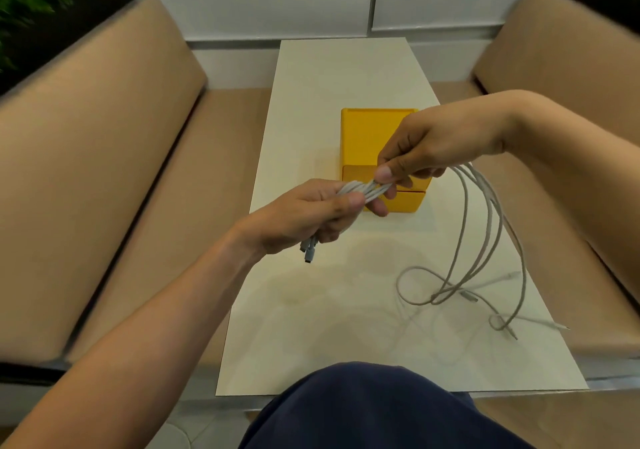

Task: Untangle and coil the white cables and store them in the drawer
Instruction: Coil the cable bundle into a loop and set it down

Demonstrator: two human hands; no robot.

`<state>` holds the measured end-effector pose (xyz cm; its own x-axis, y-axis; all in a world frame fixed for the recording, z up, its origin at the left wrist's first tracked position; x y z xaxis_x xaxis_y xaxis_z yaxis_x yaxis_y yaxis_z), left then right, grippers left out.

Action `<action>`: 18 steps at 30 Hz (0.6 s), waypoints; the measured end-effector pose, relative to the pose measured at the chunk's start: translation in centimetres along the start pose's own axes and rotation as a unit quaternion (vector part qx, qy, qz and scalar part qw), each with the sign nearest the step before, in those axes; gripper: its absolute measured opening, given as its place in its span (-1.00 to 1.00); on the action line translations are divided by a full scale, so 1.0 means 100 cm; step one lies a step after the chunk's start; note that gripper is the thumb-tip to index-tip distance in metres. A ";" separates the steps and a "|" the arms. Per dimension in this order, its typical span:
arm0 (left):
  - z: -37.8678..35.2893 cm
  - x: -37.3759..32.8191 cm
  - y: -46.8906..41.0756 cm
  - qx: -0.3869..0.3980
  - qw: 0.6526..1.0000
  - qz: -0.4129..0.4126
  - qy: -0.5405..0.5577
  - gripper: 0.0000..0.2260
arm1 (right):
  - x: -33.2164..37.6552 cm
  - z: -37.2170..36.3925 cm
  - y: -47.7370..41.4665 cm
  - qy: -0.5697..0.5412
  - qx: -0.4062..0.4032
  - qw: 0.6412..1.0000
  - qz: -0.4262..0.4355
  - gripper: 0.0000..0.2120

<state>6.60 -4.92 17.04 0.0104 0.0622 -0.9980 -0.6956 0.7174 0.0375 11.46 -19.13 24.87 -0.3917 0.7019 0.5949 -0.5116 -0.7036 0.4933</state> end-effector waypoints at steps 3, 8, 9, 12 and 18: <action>0.008 -0.002 0.000 -0.015 1.000 -0.011 0.019 -0.73 | -0.003 0.003 -0.004 -0.054 -0.005 0.998 0.021 -0.78; 0.015 -0.001 0.004 -0.015 0.999 -0.005 0.029 -0.73 | -0.004 0.006 -0.003 -0.054 -0.001 0.997 0.054 -0.82; 0.017 0.000 0.004 -0.013 0.999 -0.006 0.044 -0.74 | -0.004 0.008 -0.003 -0.063 -0.022 0.996 0.066 -0.82; 0.020 0.000 0.006 -0.012 0.993 -0.002 0.118 -0.69 | -0.003 0.016 -0.006 -0.024 -0.105 0.990 0.091 -0.82; 0.023 0.006 0.003 -0.024 0.982 -0.005 0.185 -0.64 | -0.012 0.004 -0.012 0.006 -0.226 0.971 0.081 -0.84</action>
<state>8.07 -3.04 16.56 -0.2388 -0.2067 -0.9488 -0.7299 0.6826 0.0350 12.87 -19.18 23.78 -0.5020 0.5893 0.6331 -0.7254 -0.6855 0.0629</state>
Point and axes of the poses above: each hand's wrist, its own y-axis away from the middle knuckle, its own z-axis out of the back of the hand, x = y × z, the point moved 6 cm from there along -y, towards the middle knuckle, and after that the axes turned 2 degrees about x, right-handed, at the moved point
